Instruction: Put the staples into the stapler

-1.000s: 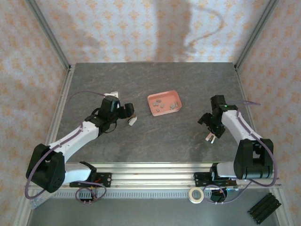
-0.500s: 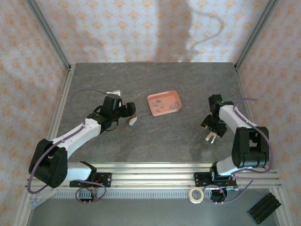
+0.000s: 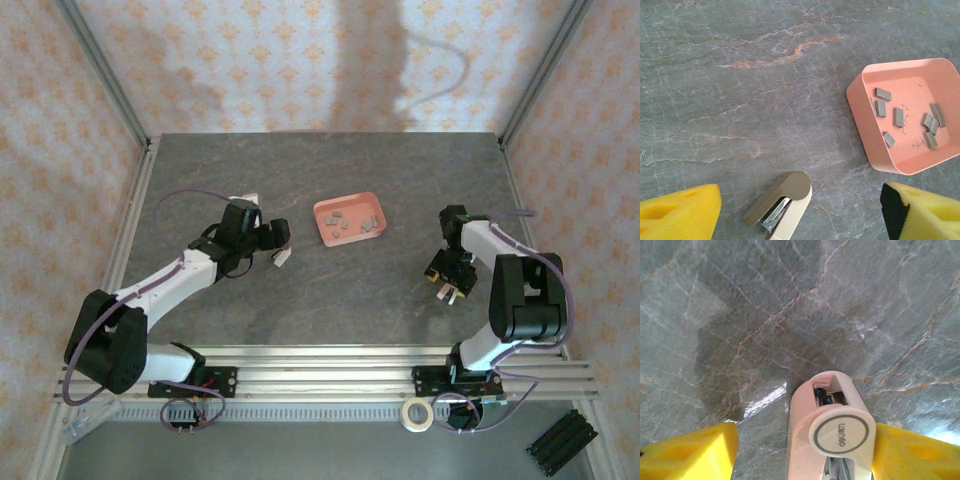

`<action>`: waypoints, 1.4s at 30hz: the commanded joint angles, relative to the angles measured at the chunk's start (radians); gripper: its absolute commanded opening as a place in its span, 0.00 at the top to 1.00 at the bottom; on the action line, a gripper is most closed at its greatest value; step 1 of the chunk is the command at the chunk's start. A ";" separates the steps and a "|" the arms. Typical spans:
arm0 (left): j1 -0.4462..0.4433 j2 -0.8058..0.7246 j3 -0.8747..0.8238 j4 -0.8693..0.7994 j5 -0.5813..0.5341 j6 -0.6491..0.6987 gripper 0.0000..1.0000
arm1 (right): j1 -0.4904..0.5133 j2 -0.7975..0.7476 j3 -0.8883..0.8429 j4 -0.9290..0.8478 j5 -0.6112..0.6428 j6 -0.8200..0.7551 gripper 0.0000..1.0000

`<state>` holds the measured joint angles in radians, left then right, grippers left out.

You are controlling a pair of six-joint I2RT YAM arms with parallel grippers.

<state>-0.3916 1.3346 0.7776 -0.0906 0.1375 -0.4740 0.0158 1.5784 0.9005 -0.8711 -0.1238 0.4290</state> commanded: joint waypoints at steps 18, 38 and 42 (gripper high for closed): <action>-0.011 -0.012 0.010 -0.003 0.018 0.000 0.16 | 0.051 -0.010 -0.051 -0.035 -0.058 0.024 0.61; -0.011 -0.105 -0.082 0.025 0.018 -0.003 0.16 | 0.385 -0.461 -0.221 0.222 -0.159 0.656 0.76; -0.011 -0.124 -0.104 0.033 0.023 -0.003 0.16 | 0.464 -0.509 -0.304 0.351 -0.134 0.902 0.75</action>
<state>-0.3996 1.2461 0.6941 -0.0841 0.1513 -0.4740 0.4442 1.0931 0.6353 -0.6506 -0.2882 1.0824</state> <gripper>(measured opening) 0.840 0.260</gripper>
